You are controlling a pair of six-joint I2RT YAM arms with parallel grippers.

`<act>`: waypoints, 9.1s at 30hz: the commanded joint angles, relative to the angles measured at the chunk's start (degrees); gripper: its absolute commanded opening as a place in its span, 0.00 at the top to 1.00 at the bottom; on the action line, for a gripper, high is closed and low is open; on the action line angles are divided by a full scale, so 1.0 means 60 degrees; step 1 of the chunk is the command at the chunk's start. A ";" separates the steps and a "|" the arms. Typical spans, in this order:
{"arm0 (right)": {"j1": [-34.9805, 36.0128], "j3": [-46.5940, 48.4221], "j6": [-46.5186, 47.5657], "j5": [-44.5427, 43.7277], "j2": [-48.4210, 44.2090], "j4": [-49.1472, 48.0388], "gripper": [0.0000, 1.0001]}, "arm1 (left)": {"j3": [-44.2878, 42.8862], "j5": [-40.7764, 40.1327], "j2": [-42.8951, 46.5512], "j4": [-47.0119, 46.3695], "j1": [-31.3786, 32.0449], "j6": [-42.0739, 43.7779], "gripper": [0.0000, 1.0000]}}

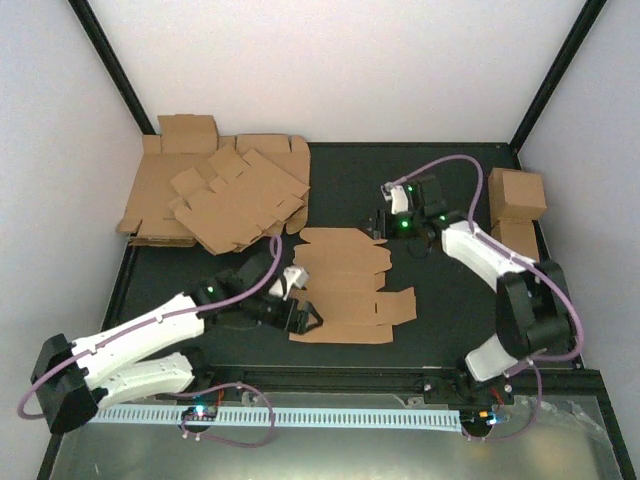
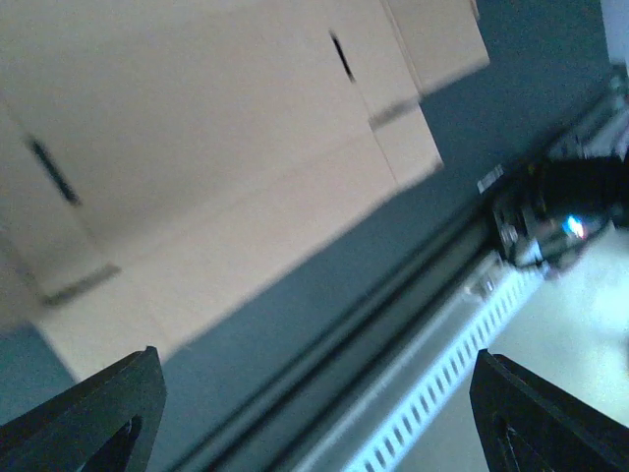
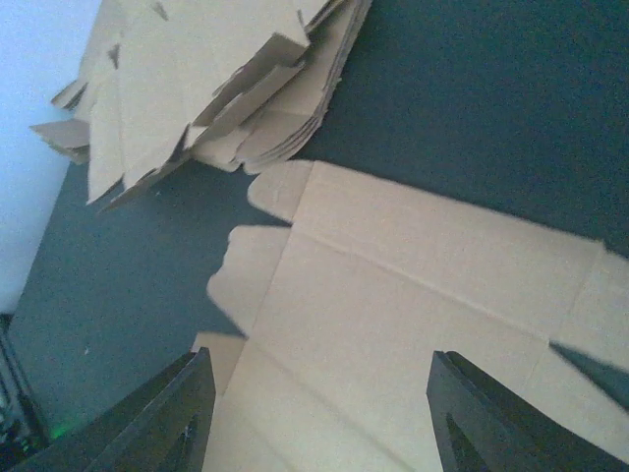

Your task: Fold the paper box

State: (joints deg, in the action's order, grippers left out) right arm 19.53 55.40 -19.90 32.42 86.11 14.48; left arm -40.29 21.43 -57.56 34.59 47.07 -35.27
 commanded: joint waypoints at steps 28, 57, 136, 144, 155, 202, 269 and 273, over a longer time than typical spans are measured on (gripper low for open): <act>0.0085 0.4230 0.0620 -0.1496 0.5855 0.0531 0.20 | 0.0366 0.0379 -0.4155 -0.3457 0.3800 -0.3055 0.17; 0.0203 -0.3112 -0.0744 -0.2249 0.0115 0.0484 0.22 | 0.2638 -0.1830 -0.1071 -0.3022 0.1592 -0.2945 0.16; -0.1775 -0.3490 -0.0849 -0.1633 -0.0531 0.0665 0.04 | 0.3002 -0.0322 -0.2139 -0.4799 -0.0139 -0.3008 0.54; -0.1775 -0.4006 -0.0996 -0.1449 -0.1368 0.1044 0.04 | 0.2920 -0.0768 -0.2225 -0.5418 -0.0662 -0.2949 0.67; -0.1775 -0.4545 -0.1246 -0.0751 -0.2284 0.1461 0.05 | 0.0397 -0.0308 -0.3406 -0.5033 -0.1799 -0.1577 0.76; -0.1570 -0.3976 -0.1249 0.1752 -0.3147 -0.0713 0.32 | -0.6379 -1.1220 -0.7068 0.0357 0.1471 0.7905 0.84; 0.1041 -0.2851 -0.0257 -0.3040 0.1426 -0.7889 0.77 | -0.4538 -1.1429 -0.7407 -0.1752 0.1442 0.8399 0.78; 0.1166 -0.2878 -0.0121 -0.3277 0.1255 -0.7703 0.88 | -0.4974 -1.0024 -0.7175 -0.0833 0.1264 0.7746 0.49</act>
State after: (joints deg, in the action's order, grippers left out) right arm 25.47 37.60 -22.76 16.14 95.31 -32.32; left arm -67.31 -46.76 -101.41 25.02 55.81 14.92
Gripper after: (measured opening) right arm 0.144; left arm 0.394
